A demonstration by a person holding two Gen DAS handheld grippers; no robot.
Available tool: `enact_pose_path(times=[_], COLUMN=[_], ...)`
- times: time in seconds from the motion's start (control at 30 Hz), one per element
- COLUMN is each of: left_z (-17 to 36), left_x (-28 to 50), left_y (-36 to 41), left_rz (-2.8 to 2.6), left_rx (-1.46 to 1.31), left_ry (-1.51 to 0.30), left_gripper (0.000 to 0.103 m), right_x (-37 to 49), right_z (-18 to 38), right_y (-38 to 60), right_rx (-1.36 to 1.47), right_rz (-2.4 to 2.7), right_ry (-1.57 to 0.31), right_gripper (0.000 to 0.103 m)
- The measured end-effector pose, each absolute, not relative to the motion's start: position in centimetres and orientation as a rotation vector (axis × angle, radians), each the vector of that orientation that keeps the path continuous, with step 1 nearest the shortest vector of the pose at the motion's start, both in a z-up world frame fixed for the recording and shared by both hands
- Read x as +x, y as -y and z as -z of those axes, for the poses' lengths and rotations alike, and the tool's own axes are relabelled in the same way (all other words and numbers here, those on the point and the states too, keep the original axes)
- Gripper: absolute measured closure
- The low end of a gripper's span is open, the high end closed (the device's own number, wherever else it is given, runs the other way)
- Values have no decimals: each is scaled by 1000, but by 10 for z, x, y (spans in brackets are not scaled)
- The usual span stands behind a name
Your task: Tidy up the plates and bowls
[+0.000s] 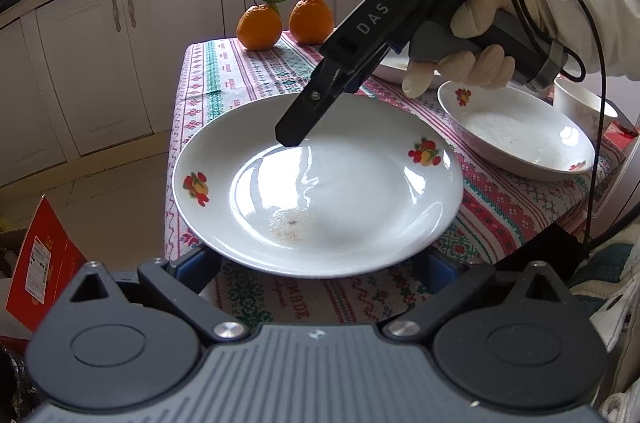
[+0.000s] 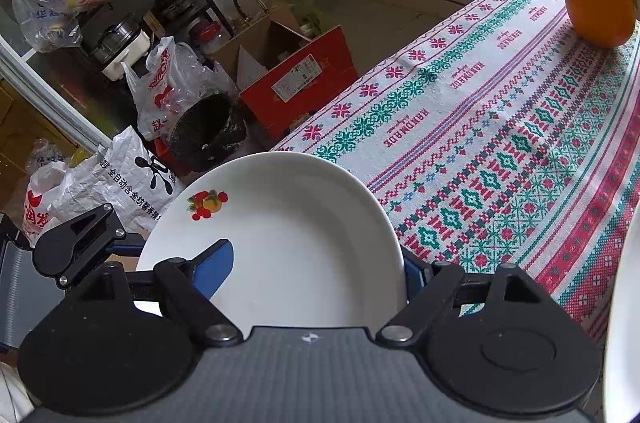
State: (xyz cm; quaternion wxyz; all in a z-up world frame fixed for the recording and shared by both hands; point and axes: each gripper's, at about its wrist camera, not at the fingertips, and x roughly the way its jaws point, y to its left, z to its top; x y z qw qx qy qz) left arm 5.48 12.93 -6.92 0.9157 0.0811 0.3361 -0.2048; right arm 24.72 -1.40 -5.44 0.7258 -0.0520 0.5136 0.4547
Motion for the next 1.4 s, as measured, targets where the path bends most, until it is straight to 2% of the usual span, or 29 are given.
enact_pose_path(times=[0.67,1.4], left_z=[65,70], left_x=[109,150], left_y=[-135,-133], left_rz=[479,506], left_rx=[191,202], left_ry=[-669,-685], left_gripper=[3,3], right_x=[287,330], right_z=[41,52], right_y=[26,36], right_rx=[-108,-87], right_rz=[-917,-854], right_ry=[-1074,-1055], right_gripper=[15,15])
